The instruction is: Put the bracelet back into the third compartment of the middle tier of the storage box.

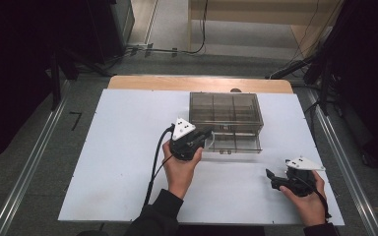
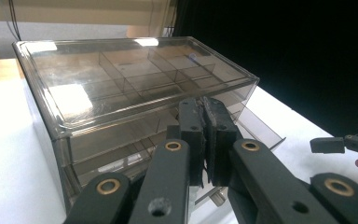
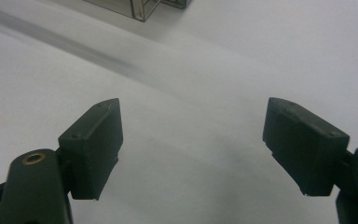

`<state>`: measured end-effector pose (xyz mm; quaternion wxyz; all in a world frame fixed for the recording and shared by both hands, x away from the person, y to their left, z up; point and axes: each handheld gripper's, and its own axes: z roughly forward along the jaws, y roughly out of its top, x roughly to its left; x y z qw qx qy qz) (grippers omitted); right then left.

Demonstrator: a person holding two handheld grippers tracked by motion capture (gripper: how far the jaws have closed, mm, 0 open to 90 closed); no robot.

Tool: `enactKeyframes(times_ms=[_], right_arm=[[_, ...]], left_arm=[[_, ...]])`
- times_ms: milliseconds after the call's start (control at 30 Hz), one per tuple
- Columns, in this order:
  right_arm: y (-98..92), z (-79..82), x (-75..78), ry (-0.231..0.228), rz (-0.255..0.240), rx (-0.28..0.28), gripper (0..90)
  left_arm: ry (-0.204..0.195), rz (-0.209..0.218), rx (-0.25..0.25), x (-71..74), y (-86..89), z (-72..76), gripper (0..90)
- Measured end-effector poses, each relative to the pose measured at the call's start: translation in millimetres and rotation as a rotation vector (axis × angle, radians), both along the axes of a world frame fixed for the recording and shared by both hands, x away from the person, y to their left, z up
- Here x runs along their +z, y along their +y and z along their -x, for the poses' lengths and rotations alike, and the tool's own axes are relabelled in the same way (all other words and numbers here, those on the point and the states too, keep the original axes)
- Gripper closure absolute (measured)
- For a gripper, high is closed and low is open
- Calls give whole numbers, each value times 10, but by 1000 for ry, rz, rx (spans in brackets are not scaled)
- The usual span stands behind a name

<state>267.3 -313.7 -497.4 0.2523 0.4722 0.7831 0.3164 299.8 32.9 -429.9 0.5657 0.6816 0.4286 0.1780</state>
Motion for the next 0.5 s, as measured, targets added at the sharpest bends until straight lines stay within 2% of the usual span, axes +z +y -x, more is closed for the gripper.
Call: enactKeyframes(times_ms=[500], right_arm=[[-1,-4,-1,3,2,4,184]], left_arm=[[-6,0,-31,35,-179,-49,879]])
